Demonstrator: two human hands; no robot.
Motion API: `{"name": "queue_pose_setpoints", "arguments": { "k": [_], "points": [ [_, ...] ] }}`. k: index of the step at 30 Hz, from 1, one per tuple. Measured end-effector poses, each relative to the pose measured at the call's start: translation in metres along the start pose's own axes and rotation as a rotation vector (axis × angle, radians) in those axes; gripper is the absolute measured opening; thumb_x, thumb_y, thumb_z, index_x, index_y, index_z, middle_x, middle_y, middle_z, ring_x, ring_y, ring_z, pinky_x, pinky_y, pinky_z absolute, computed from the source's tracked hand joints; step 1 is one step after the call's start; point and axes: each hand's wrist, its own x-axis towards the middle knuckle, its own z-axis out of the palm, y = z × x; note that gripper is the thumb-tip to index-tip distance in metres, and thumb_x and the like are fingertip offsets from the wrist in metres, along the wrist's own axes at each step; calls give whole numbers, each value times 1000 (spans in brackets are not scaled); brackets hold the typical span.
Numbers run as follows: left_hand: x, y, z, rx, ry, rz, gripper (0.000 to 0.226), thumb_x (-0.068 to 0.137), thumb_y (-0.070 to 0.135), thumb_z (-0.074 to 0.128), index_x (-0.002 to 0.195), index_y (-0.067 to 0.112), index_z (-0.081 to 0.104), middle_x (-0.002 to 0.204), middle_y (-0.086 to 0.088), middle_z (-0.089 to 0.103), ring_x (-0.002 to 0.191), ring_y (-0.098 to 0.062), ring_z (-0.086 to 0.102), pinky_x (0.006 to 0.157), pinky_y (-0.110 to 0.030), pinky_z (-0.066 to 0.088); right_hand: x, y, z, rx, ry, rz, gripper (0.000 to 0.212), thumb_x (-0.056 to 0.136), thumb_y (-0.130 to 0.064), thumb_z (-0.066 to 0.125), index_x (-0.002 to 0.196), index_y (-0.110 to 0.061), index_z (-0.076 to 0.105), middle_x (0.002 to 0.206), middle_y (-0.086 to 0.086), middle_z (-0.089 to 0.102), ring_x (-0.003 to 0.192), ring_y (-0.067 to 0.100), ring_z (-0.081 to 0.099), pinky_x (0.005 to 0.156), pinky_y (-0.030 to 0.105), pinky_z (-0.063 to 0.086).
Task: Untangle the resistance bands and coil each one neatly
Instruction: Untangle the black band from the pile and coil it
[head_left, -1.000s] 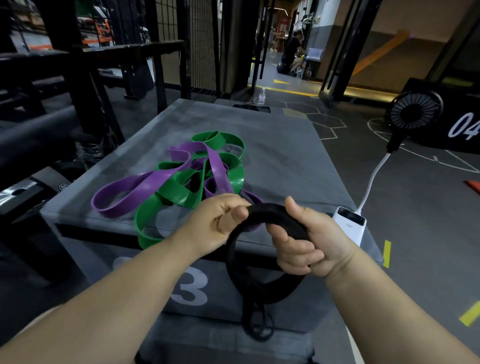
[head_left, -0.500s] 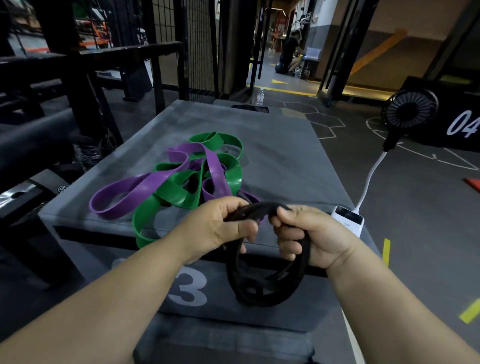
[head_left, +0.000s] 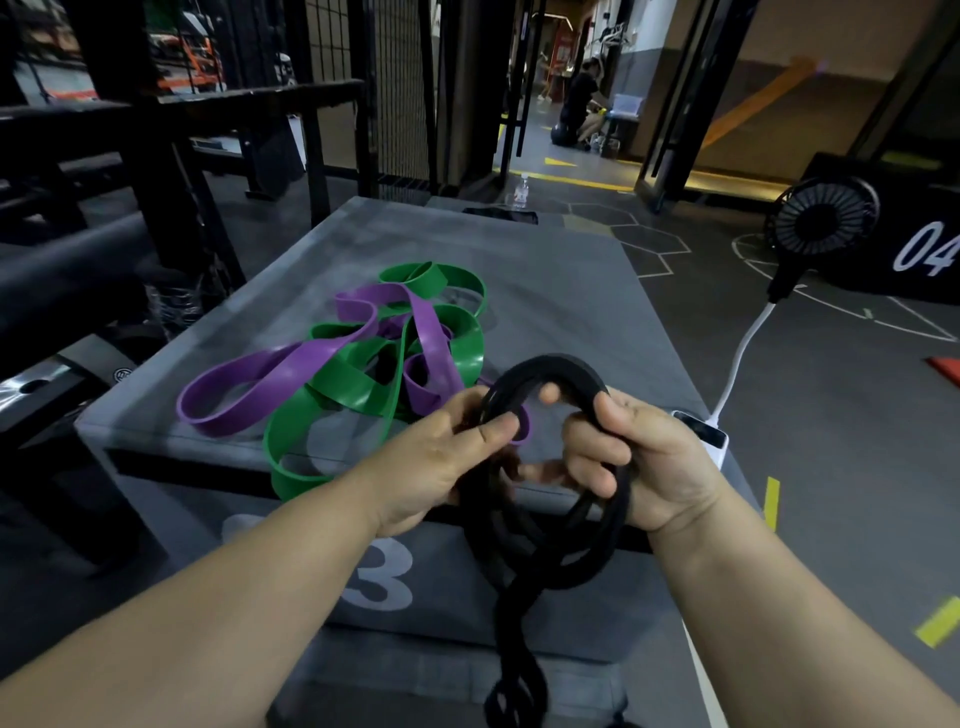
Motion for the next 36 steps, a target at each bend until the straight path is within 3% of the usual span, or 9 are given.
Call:
{"name": "queue_pose_setpoints", "arguments": {
  "k": [2, 5, 9, 13, 17, 27, 30, 33, 36],
  "points": [
    [3, -8, 3, -10, 38, -6, 42, 77, 45, 73, 110, 21, 61, 114, -11, 65, 106, -22, 61, 99, -37, 46, 2, 0, 3, 50, 45, -60, 33, 96, -26, 58, 120, -6, 63, 58, -5, 47, 56, 12, 61, 86, 43, 55],
    [4, -14, 4, 46, 10, 38, 76, 45, 62, 85, 101, 17, 60, 89, 3, 63, 86, -9, 59, 84, -25, 49, 1, -3, 1, -5, 248, -155, 37, 75, -38, 79, 104, -17, 73, 50, -9, 49, 37, 3, 47, 49, 23, 50],
    [3, -27, 6, 110, -86, -5, 96, 37, 69, 84, 109, 12, 57, 90, 3, 63, 87, -11, 60, 77, -24, 50, -1, -17, -9, 280, 157, -197, 35, 92, -29, 64, 117, -4, 63, 60, 0, 58, 40, 8, 55, 44, 23, 48],
    [5, -36, 8, -15, -95, -113, 67, 61, 43, 87, 112, 11, 59, 105, -6, 65, 94, -16, 61, 80, -28, 53, -4, -27, -16, 348, 174, -273, 36, 95, -27, 61, 117, 2, 59, 63, 2, 57, 41, 11, 56, 44, 24, 48],
    [7, -43, 12, 23, -43, -175, 25, 94, 1, 54, 115, 12, 62, 110, -8, 68, 99, -16, 63, 92, -30, 48, -12, -39, -17, 321, 315, -393, 34, 90, -31, 61, 111, -4, 57, 58, -6, 51, 37, 5, 49, 40, 18, 43],
    [5, -33, 8, 287, 211, -202, 15, 99, 26, 49, 93, 21, 62, 86, 3, 68, 78, -11, 62, 71, -27, 54, -20, -51, -15, 174, 676, -477, 35, 96, -41, 44, 101, -9, 58, 54, -11, 41, 32, 4, 36, 37, 12, 32],
    [9, -23, 3, 96, 288, -137, 20, 101, 23, 44, 90, 16, 59, 74, -1, 62, 66, -12, 59, 64, -27, 52, -27, -55, -20, 178, 708, -467, 36, 98, -40, 42, 102, -8, 58, 54, -12, 41, 31, 4, 36, 36, 11, 31],
    [12, -15, -4, -63, 258, -98, 16, 100, 25, 44, 93, 16, 56, 63, 2, 51, 59, -10, 49, 64, -27, 42, -30, -57, -24, 205, 721, -456, 37, 99, -40, 43, 102, -7, 58, 53, -12, 41, 31, 4, 36, 36, 11, 30],
    [9, -13, -8, 161, 126, -58, 2, 94, 15, 57, 95, 15, 59, 72, 3, 56, 70, -9, 52, 73, -26, 42, -31, -57, -27, 199, 728, -444, 36, 98, -40, 44, 102, -7, 58, 54, -12, 40, 30, 4, 35, 35, 10, 30]
  ]
}}
